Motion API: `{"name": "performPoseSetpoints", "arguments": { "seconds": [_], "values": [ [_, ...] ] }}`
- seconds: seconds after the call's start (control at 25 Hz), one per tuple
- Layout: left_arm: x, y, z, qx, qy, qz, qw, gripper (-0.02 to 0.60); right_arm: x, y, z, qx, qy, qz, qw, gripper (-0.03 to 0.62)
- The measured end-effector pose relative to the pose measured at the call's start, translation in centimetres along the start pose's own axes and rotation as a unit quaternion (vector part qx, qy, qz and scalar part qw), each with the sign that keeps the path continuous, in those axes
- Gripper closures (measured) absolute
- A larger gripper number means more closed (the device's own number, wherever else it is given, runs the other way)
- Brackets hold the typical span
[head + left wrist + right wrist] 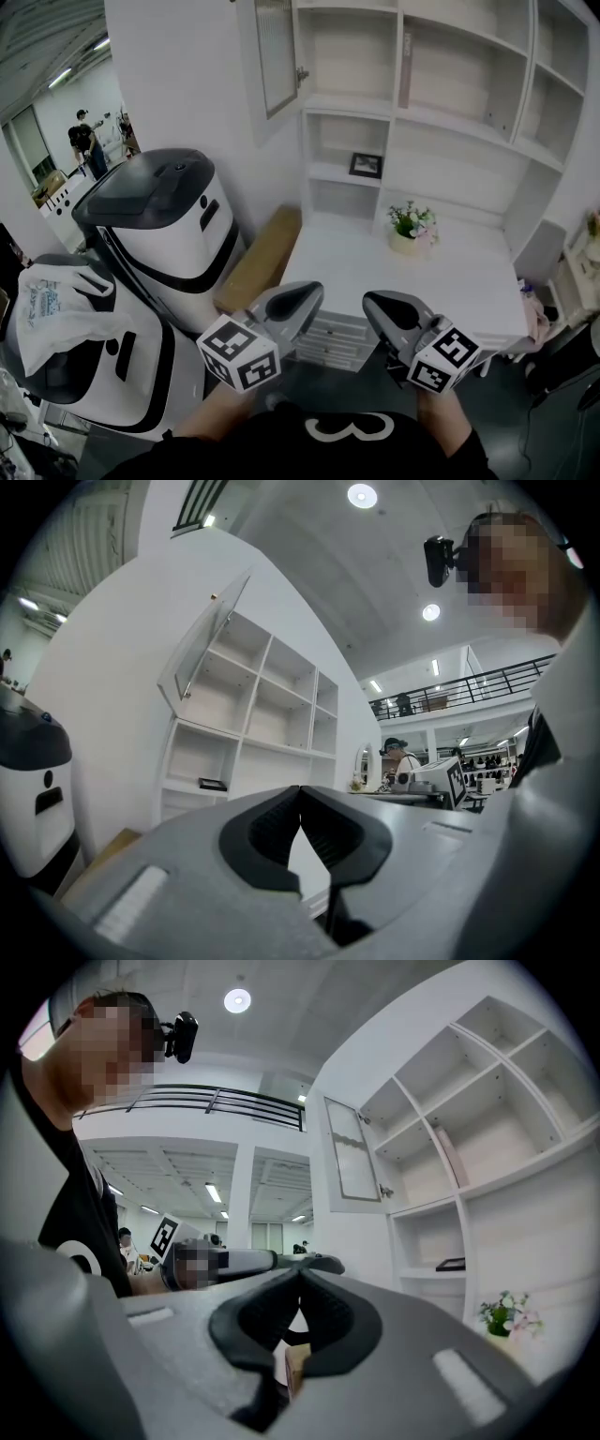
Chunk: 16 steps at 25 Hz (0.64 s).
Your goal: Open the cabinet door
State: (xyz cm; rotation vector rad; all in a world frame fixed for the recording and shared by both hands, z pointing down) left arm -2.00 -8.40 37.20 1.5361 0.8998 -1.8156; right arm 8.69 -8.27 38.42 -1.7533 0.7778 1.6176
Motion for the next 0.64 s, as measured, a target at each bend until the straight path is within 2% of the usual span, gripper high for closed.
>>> {"name": "performPoseSetpoints", "arguments": {
  "seconds": [0.32, 0.64],
  "values": [
    [-1.3, -0.2, 0.2, 0.01, -0.013, 0.007, 0.9998, 0.572, -1.6, -0.5, -0.7, -0.006, 0.028, 0.016, 0.999, 0.591],
    [-1.4, 0.4, -1.6, -0.019, -0.012, 0.005, 0.9997, 0.572, -1.8, -1.2, -0.6, -0.01, 0.013, 0.019, 1.0, 0.591]
  ]
}}
Point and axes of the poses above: the fingertips, and each gripper's own axes: y forward along the fingers, z to its left, x out of its top, the point moved 2 cm from there along -y, backward along the fingers, and after that the axes turned 9 degrees about -x, right-handed, at the moved point
